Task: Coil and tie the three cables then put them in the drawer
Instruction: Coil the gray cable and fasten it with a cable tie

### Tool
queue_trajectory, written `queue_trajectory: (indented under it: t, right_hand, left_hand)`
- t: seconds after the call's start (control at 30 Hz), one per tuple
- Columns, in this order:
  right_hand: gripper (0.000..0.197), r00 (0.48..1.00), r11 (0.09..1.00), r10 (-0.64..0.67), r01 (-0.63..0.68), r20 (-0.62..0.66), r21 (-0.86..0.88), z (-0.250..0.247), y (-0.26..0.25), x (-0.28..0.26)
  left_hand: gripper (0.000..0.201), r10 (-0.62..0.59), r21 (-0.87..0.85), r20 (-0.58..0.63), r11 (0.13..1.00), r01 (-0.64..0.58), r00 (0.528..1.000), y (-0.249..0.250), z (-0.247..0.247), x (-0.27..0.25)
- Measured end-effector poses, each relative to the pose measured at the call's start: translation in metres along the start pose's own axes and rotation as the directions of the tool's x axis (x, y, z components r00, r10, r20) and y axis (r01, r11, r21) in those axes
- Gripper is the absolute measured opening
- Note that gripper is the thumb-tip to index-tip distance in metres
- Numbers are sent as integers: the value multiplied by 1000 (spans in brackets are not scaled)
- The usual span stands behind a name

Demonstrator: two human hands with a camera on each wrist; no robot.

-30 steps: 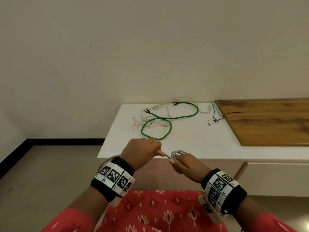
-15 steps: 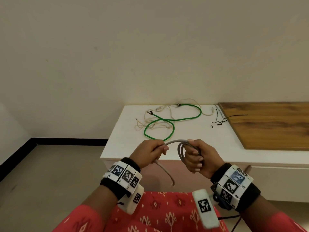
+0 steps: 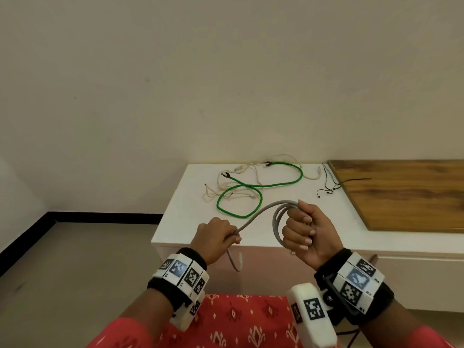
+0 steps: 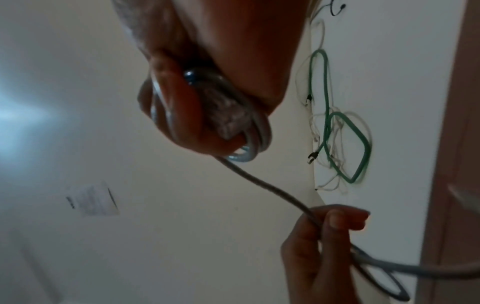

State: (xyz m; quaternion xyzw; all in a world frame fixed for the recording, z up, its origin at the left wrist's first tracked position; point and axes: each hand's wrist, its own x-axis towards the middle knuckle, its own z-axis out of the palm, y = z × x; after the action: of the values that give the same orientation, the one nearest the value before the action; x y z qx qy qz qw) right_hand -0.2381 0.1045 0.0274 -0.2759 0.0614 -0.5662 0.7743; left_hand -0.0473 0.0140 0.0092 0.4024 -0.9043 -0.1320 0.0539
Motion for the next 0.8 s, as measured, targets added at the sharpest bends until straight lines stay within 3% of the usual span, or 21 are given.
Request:
queue_trajectory:
  t: [0.17,0.23,0.33,0.47,0.53,0.63,0.73,0.8]
  right_hand:
    - [50,975,972,-224,223,6,72,2,4,3]
    - [44,949,949,-308,311,-67,46,10,8,6]
    - [36,805,866,-496,433,-327,-249,21,14,4]
    - [31,696,729,-625,360,-352,-582,17,25,7]
    - [28,670,557,-692,258,-269,-790,6,32,7]
    - [29,697,210,-712,104,-79,-972,-6,41,3]
    - [44,792,-143,-610,-143,-27,-979,-15,44,-3]
    - [46,866,-407,-496,-299,-65,-863,-16,47,-3]
  left_hand:
    - [23,80,262,36,961,-86,996,17,20,-3]
    - [20,131,325,83,933,-151,988,25,27,-5]
    - [26,175,288,132,935,-207,976,37,33,-10]
    - [36,181,145,146,969,-202,973,44,36,-17]
    - [39,212,134,137,964,-230,968,44,38,-18]
    - [38,291,171,84,938,-301,953,44,41,-20]
    - [35,387,197,57,899,-391,920,45,39,-23]
    - [35,439,280,56,855,-436,897,45,41,-25]
